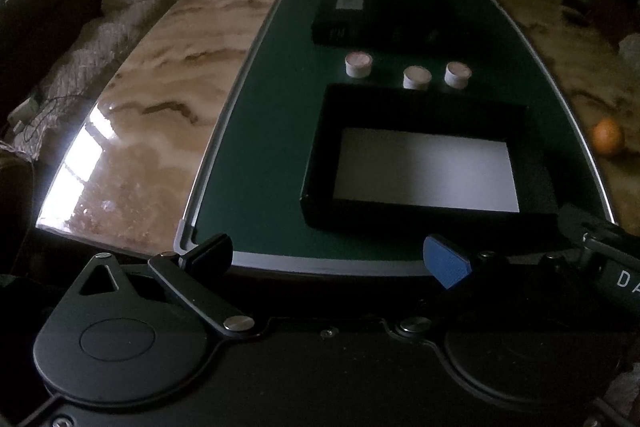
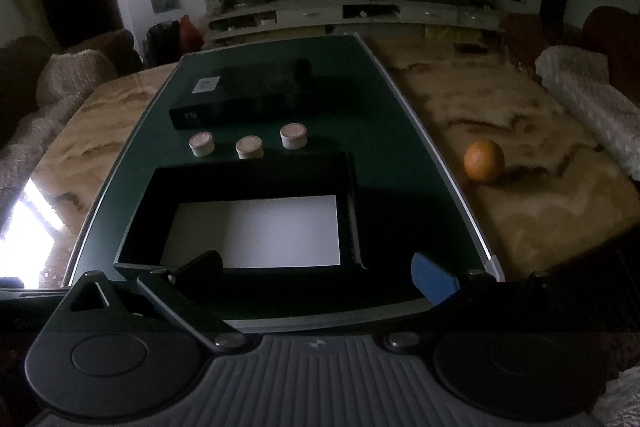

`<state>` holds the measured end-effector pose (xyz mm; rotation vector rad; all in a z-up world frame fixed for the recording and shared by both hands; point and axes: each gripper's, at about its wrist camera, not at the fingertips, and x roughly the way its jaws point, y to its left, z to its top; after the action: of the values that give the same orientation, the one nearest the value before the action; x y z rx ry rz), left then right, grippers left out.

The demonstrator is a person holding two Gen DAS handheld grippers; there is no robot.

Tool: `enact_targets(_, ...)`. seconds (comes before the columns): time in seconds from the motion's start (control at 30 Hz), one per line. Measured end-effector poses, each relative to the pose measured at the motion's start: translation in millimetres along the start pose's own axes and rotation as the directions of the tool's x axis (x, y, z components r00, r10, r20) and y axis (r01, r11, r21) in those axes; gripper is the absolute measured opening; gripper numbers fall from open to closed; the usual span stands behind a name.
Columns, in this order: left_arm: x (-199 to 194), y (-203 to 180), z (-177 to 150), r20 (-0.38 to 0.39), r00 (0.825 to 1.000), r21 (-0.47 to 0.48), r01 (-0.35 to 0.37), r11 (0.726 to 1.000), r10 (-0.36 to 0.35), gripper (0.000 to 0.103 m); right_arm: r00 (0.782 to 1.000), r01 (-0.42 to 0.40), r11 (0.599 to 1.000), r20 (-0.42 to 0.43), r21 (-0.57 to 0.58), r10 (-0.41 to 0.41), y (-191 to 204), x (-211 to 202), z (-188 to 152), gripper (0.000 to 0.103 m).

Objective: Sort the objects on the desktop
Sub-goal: 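Move the left gripper toward the row of cream containers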

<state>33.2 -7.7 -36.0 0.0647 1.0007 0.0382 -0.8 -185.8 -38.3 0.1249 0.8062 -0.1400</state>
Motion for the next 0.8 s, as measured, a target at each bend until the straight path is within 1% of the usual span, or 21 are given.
enact_targets(0.8, 37.8, -0.6, 14.1, -0.061, 0.998, -0.005, -0.014, 1.000, 0.014, 0.103, 0.995, 0.035, 0.999, -0.095, -0.018, -0.036, -1.6, 48.0, 5.4, 0.103)
